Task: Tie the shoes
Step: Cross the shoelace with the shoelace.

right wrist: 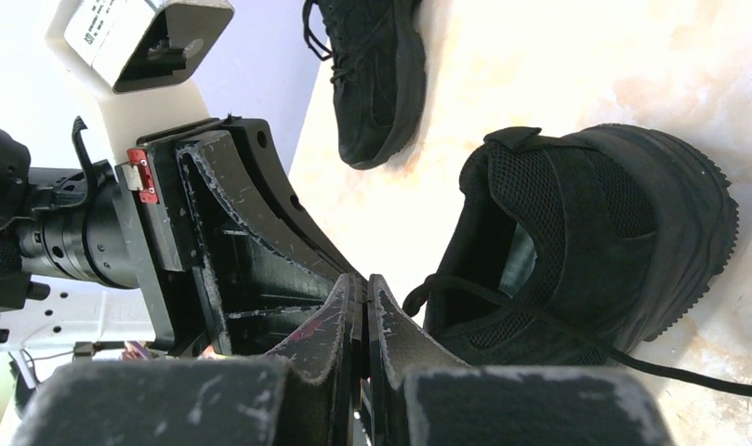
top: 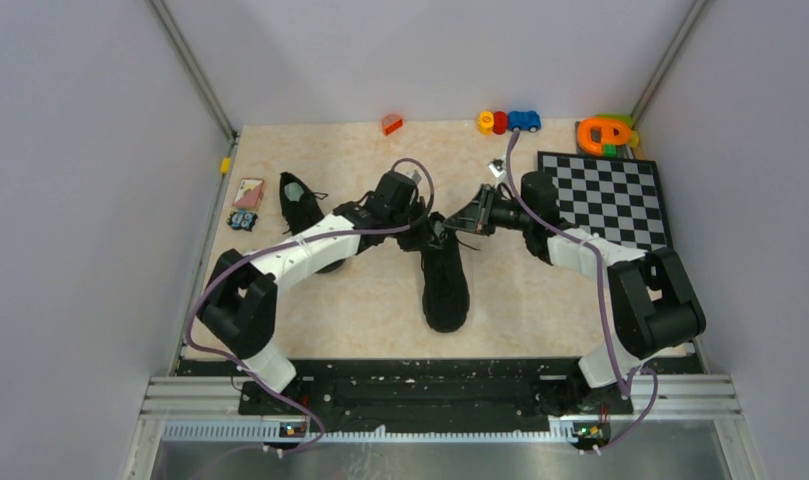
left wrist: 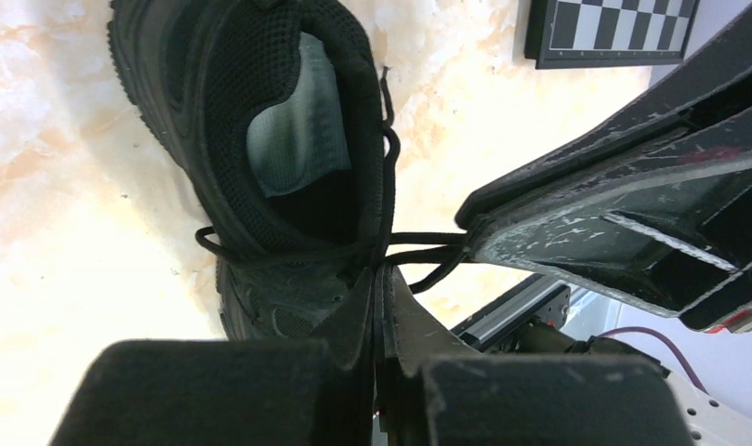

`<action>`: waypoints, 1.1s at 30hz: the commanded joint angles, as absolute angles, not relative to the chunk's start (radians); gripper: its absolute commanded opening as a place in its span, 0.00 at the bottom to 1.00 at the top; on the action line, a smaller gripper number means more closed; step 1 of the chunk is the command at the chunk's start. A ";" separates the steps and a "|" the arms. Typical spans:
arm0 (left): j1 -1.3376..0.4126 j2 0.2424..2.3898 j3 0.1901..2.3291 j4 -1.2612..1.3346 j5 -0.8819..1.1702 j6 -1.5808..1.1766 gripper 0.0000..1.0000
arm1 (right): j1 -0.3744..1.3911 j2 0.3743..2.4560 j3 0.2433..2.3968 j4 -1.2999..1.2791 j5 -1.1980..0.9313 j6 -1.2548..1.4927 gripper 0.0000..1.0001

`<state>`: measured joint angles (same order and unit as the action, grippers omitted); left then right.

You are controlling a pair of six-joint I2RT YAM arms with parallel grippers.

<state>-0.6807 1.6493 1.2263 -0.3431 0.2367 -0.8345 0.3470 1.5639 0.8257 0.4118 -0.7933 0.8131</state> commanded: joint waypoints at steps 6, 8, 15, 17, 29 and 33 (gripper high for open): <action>-0.688 1.532 1.170 -0.289 0.148 -0.836 0.00 | 0.374 1.503 0.779 0.531 -0.709 0.884 0.00; -0.695 1.511 1.161 -0.289 0.127 -0.838 0.00 | 0.384 1.499 0.756 0.569 -0.681 0.911 0.00; -0.706 1.477 1.126 -0.267 0.110 -0.849 0.00 | 0.407 1.463 0.688 0.648 -0.569 0.984 0.00; -0.713 1.476 1.123 -0.267 0.103 -0.849 0.00 | 0.414 1.448 0.675 0.649 -0.539 0.992 0.00; -0.744 1.418 1.091 -0.251 0.009 -0.855 0.00 | 0.425 1.397 0.640 0.639 -0.454 1.000 0.00; -0.770 1.424 1.092 -0.251 -0.020 -0.856 0.00 | 0.432 1.400 0.641 0.639 -0.446 1.000 0.00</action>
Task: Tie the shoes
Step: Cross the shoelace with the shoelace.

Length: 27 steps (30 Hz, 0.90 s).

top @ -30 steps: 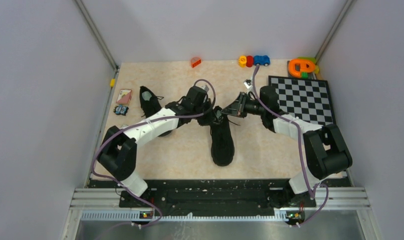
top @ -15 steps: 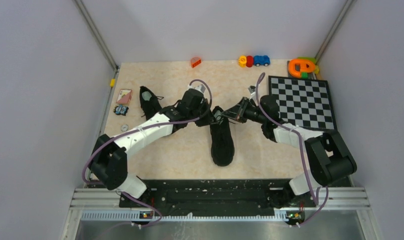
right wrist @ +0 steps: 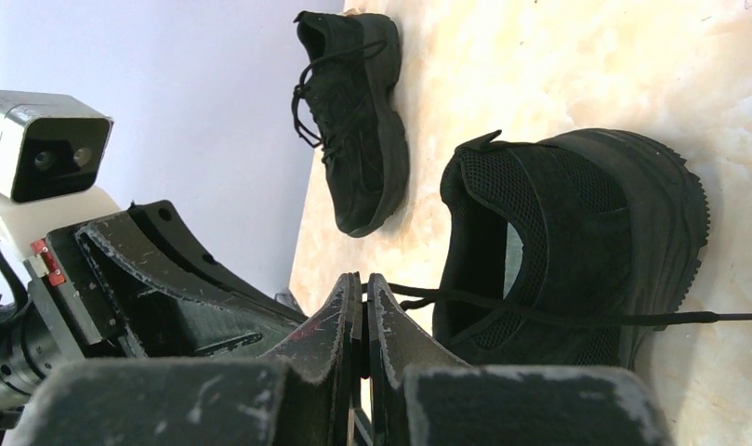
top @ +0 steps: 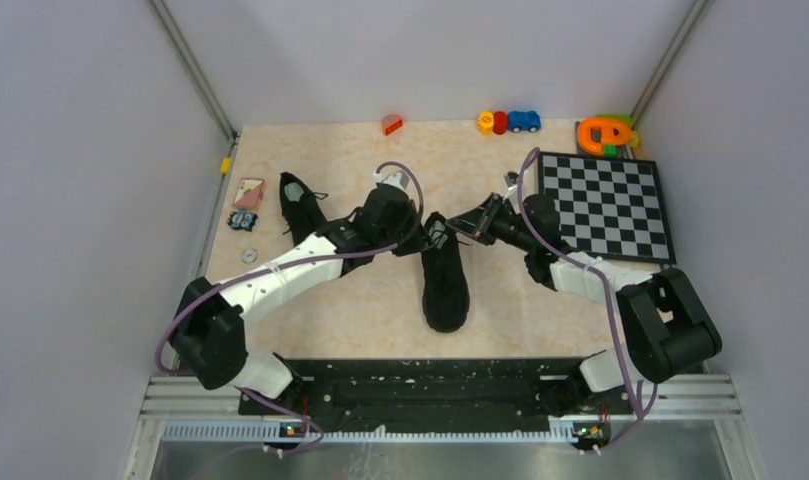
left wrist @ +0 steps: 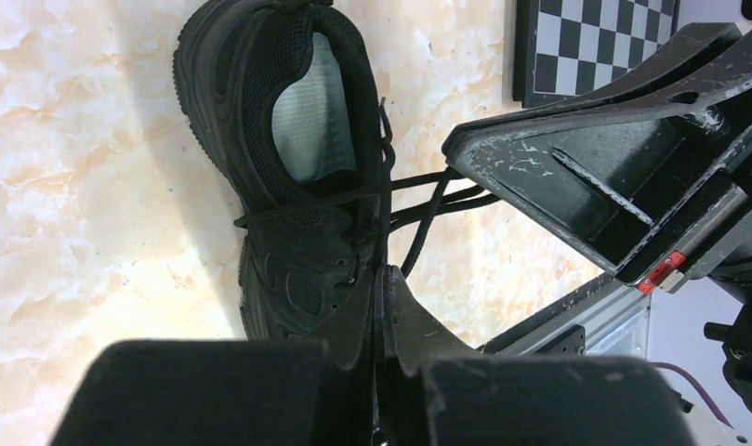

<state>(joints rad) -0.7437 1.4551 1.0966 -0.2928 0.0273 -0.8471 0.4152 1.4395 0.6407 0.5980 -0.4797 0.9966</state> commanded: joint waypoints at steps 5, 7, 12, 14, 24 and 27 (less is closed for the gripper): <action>-0.803 1.448 1.106 -0.246 -0.028 -0.851 0.00 | 0.435 1.402 0.643 0.635 -0.439 0.997 0.00; -0.810 1.468 1.115 -0.247 -0.027 -0.845 0.00 | 0.437 1.402 0.644 0.631 -0.436 0.992 0.00; -0.821 1.505 1.147 -0.271 -0.031 -0.833 0.00 | 0.440 1.410 0.644 0.633 -0.437 0.989 0.00; -0.826 1.518 1.161 -0.290 -0.044 -0.824 0.00 | 0.444 1.414 0.644 0.636 -0.436 0.989 0.00; -0.834 1.525 1.181 -0.323 -0.094 -0.813 0.00 | 0.462 1.425 0.643 0.635 -0.420 0.984 0.00; -0.834 1.526 1.182 -0.330 -0.102 -0.811 0.00 | 0.469 1.428 0.638 0.638 -0.413 0.984 0.00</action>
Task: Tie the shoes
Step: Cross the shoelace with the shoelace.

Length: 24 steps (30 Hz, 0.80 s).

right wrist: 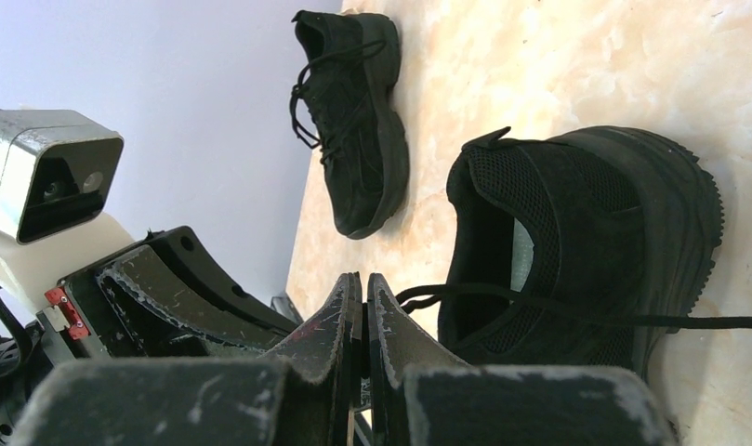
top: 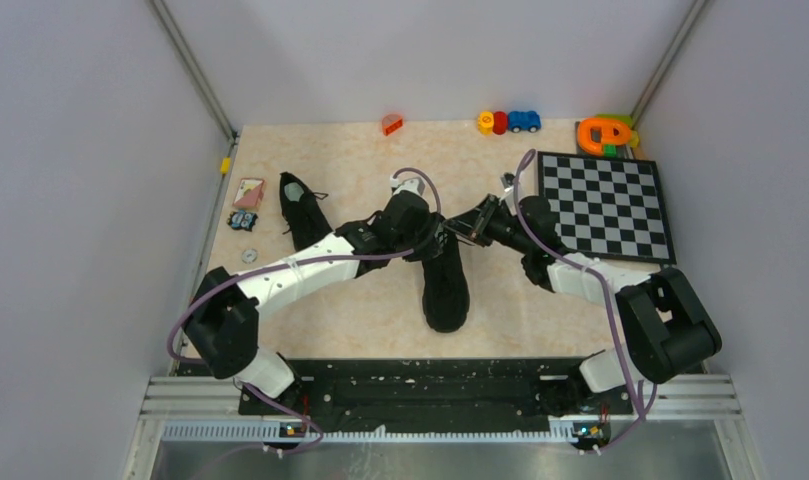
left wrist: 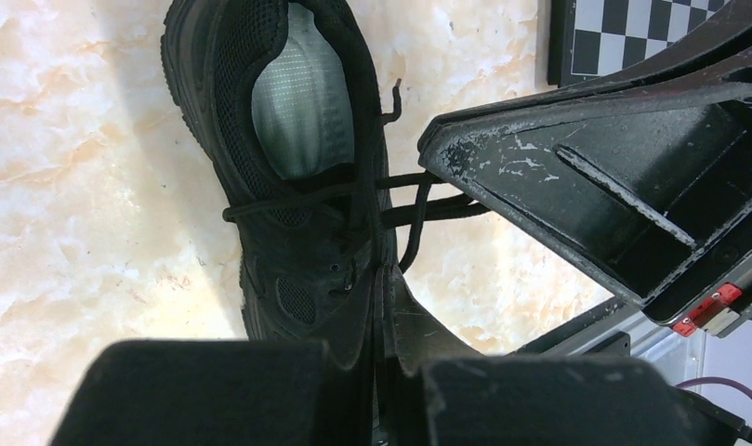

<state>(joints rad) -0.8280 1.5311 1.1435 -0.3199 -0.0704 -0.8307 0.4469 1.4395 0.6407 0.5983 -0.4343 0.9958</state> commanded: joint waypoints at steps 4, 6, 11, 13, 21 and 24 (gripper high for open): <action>-0.835 1.534 1.185 -0.330 -0.104 -0.809 0.00 | 0.477 1.432 0.631 0.646 -0.407 0.985 0.00; -0.834 1.542 1.190 -0.331 -0.104 -0.808 0.00 | 0.481 1.433 0.628 0.650 -0.406 0.985 0.00; -0.835 1.557 1.201 -0.330 -0.109 -0.808 0.00 | 0.483 1.432 0.611 0.663 -0.398 0.987 0.00; -0.834 1.568 1.208 -0.329 -0.112 -0.807 0.00 | 0.485 1.433 0.604 0.672 -0.397 0.990 0.00; -0.835 1.607 1.225 -0.298 -0.117 -0.805 0.00 | 0.489 1.427 0.594 0.679 -0.390 0.997 0.00; -0.835 1.633 1.242 -0.297 -0.136 -0.795 0.00 | 0.491 1.420 0.591 0.679 -0.387 0.998 0.00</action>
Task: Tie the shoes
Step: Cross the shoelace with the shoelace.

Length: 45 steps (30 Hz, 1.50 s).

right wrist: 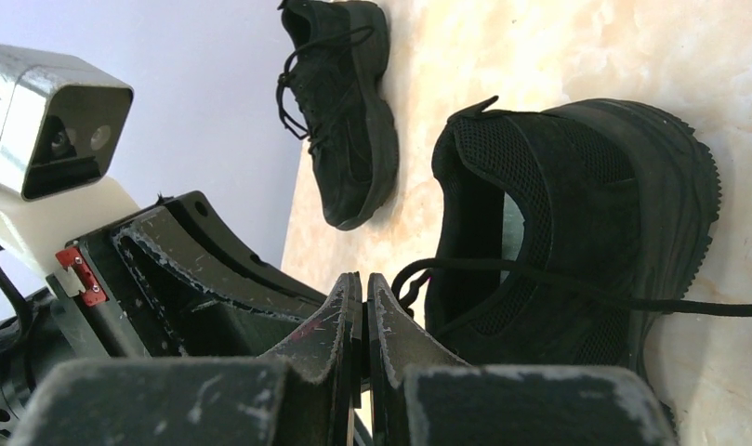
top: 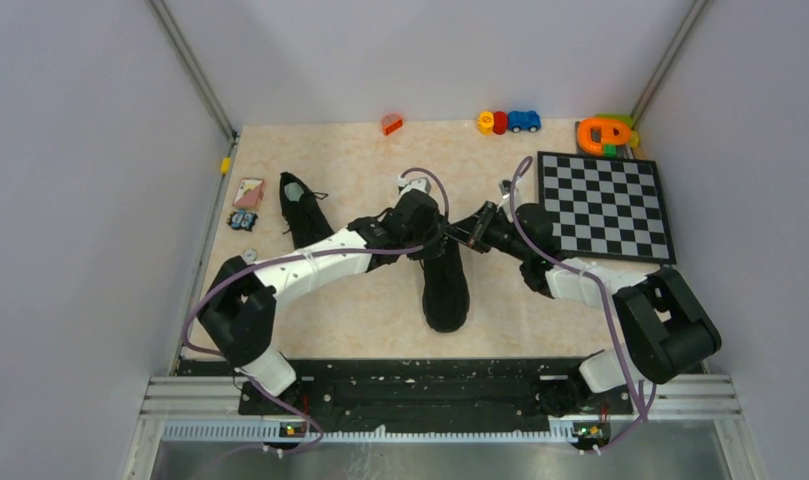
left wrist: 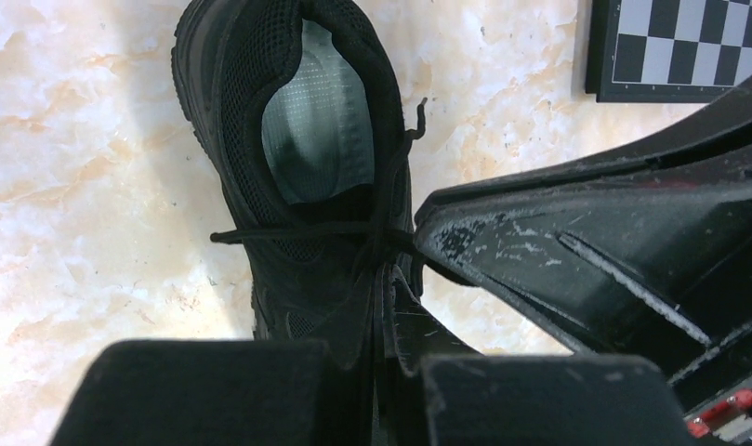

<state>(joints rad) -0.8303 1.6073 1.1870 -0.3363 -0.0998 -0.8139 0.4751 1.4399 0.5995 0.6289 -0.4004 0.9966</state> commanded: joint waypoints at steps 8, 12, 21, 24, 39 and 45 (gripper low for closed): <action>-0.834 1.660 1.267 -0.284 -0.151 -0.790 0.00 | 0.492 1.414 0.588 0.671 -0.385 0.996 0.00; -0.834 1.633 1.255 -0.281 -0.150 -0.796 0.00 | 0.491 1.413 0.586 0.672 -0.382 0.997 0.00; -0.829 1.599 1.209 -0.211 -0.153 -0.856 0.00 | 0.491 1.409 0.581 0.684 -0.379 1.002 0.00; -0.826 1.588 1.201 -0.213 -0.162 -0.865 0.00 | 0.491 1.405 0.581 0.680 -0.375 1.002 0.00; -0.822 1.595 1.138 -0.112 -0.183 -0.908 0.00 | 0.491 1.388 0.567 0.699 -0.372 1.022 0.00; -0.820 1.592 1.127 -0.073 -0.187 -0.895 0.00 | 0.492 1.385 0.562 0.705 -0.383 1.034 0.00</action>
<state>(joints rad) -0.8246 1.6016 1.1389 -0.1719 -0.1738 -0.8921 0.4759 1.4235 0.5682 0.6598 -0.3668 1.0183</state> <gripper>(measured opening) 0.007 0.020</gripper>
